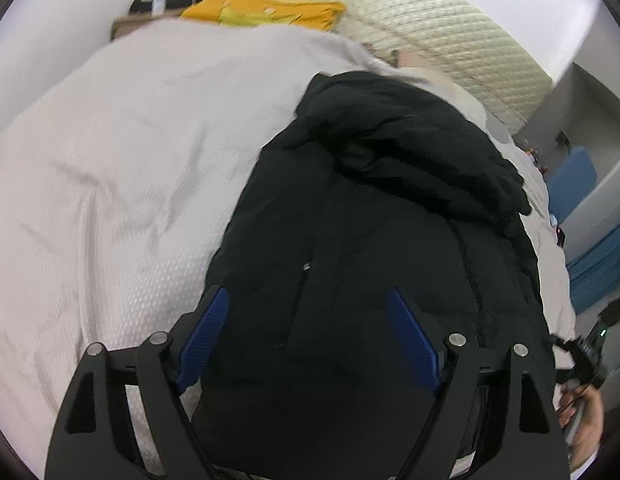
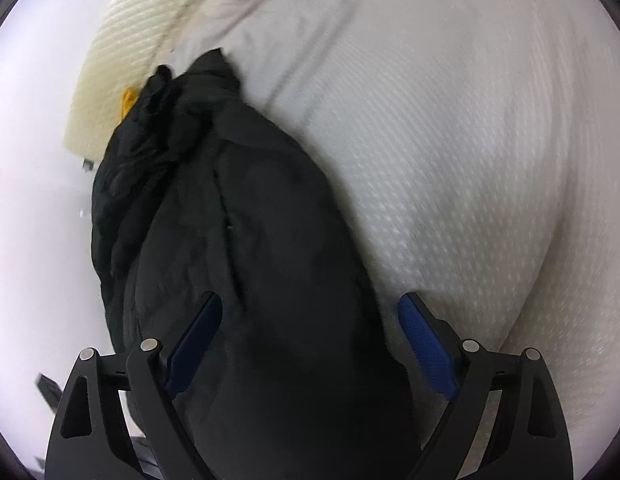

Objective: Fold large clothes

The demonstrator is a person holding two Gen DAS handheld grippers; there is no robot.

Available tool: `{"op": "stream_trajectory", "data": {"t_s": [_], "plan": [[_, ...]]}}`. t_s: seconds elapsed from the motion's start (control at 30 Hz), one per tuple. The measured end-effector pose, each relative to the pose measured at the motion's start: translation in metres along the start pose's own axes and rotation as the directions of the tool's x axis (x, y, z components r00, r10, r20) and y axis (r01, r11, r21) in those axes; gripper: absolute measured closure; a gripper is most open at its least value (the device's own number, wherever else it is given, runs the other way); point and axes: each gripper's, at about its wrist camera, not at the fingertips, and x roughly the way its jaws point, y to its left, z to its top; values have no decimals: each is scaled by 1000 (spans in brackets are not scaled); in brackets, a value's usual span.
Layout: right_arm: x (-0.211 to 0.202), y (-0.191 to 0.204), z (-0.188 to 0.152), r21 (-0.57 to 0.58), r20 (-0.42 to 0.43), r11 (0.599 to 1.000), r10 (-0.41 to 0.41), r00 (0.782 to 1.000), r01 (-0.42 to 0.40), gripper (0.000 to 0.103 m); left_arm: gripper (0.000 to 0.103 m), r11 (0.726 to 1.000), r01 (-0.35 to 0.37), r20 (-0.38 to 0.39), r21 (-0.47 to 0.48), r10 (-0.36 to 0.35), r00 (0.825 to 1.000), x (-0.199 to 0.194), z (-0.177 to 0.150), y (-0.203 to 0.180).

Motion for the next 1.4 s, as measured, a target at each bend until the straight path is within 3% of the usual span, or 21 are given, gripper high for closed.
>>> {"op": "stream_trajectory", "data": {"t_s": [0.17,0.3,0.47,0.63,0.9,1.0,1.1,1.27,1.33,1.4], "plan": [[5,2,2,6,-42,999,41,998,-41,13,19,992,-2,-58,-129,-5,998,13,5,32],[-1,6,0,3,-39,993,122,992,-122,13,18,983,-11,-106,-185,-9,994,24,4,45],[-8,21,-6,-11,-56,954,299,953,-300,13,17,970,-36,-193,-240,-11,981,44,1,56],[-11,38,-12,-74,-66,943,320,945,-324,13,13,952,-84,-255,-293,6,967,60,-4,67],[6,21,-7,13,-88,956,292,952,-292,13,11,935,-88,-337,-344,-36,941,84,-10,72],[12,10,-5,64,-85,956,292,953,-287,13,11,938,-31,-330,-345,-91,940,84,-10,68],[15,4,-3,91,-85,951,303,949,-295,13,13,925,72,-317,-373,-199,927,84,-12,64],[16,3,-4,88,-87,950,306,948,-298,12,13,871,240,-274,-429,-378,884,78,-12,58],[17,3,-4,88,-89,951,303,949,-296,12,13,844,316,-270,-433,-456,848,77,-13,51],[19,2,-4,90,-90,954,295,951,-288,12,13,867,309,-290,-392,-435,852,76,-8,40]]}}
